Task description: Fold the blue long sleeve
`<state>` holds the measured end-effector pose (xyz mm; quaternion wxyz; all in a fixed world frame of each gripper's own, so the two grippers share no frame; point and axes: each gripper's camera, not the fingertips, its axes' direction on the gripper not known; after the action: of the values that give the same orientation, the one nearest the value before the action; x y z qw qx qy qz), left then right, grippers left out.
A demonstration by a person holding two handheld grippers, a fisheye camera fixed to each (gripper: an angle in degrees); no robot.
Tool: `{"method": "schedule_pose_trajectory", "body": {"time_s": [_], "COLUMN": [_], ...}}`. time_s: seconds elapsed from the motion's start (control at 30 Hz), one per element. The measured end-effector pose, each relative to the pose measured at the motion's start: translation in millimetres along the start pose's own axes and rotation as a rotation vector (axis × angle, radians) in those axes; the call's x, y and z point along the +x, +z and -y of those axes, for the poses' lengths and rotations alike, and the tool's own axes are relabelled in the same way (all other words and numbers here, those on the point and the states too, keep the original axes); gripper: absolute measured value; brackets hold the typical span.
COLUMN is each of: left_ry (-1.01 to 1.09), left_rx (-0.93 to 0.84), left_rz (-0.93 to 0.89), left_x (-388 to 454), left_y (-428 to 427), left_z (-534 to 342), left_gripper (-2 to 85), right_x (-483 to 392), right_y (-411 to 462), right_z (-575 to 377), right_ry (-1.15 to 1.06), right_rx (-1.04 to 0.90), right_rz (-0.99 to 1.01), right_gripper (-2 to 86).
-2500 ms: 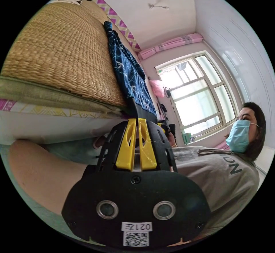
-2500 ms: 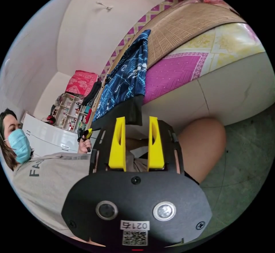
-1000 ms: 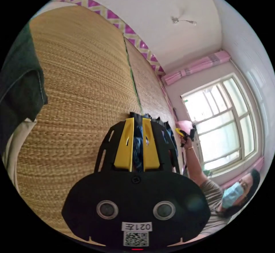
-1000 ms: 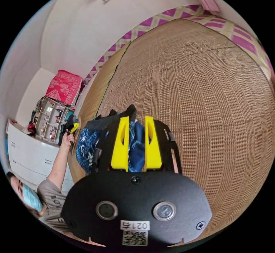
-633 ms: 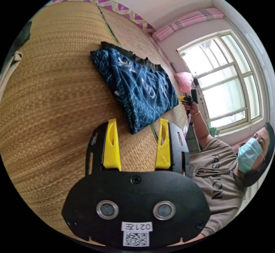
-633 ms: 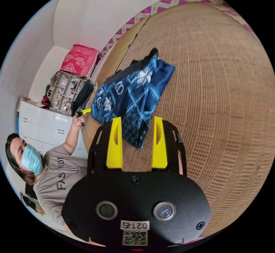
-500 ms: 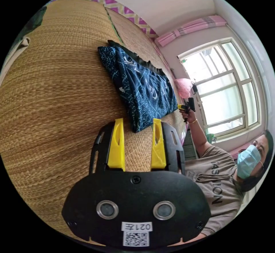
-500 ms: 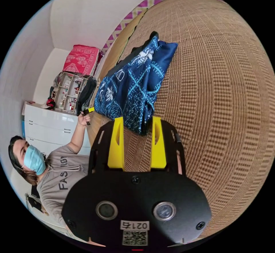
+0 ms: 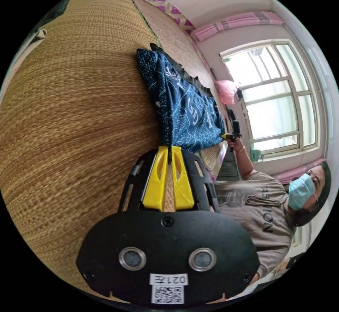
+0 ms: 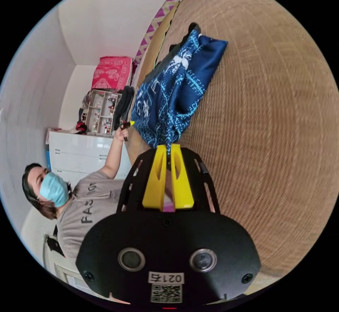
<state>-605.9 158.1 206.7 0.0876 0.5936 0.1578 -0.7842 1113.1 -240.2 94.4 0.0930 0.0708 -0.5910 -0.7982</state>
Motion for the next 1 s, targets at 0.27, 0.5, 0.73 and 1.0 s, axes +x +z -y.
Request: {"method": "schedule_pose_trajectory", "body": {"time_s": [0.27, 0.5, 0.73, 1.0], "left_ry": [0.186, 0.24, -0.047, -0.134], "left_rx": [0.267, 0.226, 0.129, 0.057], "left_rz": [0.134, -0.279, -0.498, -0.645], "left_x": [37, 109, 109, 109], "left_y": [-64, 40, 167, 237], "left_z": [-65, -114, -122, -100], "left_gripper": [3.6, 9.2, 14.9, 13.8], "right_x": [-78, -95, -11, 29], "right_y": [68, -74, -88, -65], "right_z": [-216, -190, -70, -35], "right_ry": [-0.079, -0.189, -0.058, -0.035], "right_rx": [-0.055, 0.186, 0.075, -0.057], "right_rz": [0.035, -0.22, -0.15, -0.076], "right_gripper": [4.4, 10.6, 11.9, 9.8]}}
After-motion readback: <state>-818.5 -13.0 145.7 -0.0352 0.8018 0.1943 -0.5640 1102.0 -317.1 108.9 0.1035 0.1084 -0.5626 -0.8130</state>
